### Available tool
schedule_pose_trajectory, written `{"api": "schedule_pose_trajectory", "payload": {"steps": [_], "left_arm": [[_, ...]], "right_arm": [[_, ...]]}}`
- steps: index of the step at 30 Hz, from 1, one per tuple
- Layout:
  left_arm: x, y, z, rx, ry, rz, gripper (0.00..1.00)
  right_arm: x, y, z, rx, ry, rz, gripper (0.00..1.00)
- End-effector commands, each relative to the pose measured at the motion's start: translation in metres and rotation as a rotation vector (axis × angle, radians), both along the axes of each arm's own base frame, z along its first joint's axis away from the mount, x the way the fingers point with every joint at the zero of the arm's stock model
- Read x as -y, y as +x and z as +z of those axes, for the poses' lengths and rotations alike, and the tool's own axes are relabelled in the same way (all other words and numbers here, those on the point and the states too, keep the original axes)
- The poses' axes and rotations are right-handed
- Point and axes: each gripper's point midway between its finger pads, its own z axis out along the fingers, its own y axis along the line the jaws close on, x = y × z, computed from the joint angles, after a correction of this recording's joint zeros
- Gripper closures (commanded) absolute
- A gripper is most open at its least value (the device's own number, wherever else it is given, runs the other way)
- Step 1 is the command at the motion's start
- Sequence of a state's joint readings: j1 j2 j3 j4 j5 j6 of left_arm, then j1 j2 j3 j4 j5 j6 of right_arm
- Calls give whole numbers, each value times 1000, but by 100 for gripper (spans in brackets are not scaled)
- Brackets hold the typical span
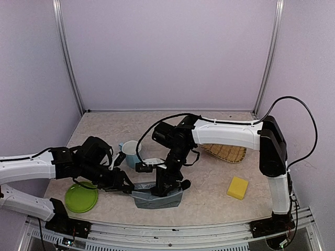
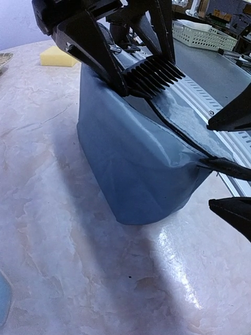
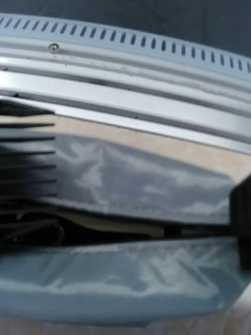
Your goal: Sort the hair-cutting tools
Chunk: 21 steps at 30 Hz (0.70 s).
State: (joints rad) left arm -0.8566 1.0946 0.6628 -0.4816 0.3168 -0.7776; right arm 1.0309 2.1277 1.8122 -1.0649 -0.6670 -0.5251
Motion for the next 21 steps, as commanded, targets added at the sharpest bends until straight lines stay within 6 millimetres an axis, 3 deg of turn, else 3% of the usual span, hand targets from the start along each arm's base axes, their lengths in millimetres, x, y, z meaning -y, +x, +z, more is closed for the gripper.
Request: {"api": "schedule_pose_trajectory", "payload": {"steps": [1,15,21], "left_arm": [[6,3,-3,5,-22,-12,60],[4,8,0,31,-26,5,82],[6,7,3,31,-41,-6,88]], "right_arm": [[4,2,-12,-26,-70,-5,52],[10,-8,-19,-101,-131,27,52],[3,14,-23,-15,-152,-62,45]]}}
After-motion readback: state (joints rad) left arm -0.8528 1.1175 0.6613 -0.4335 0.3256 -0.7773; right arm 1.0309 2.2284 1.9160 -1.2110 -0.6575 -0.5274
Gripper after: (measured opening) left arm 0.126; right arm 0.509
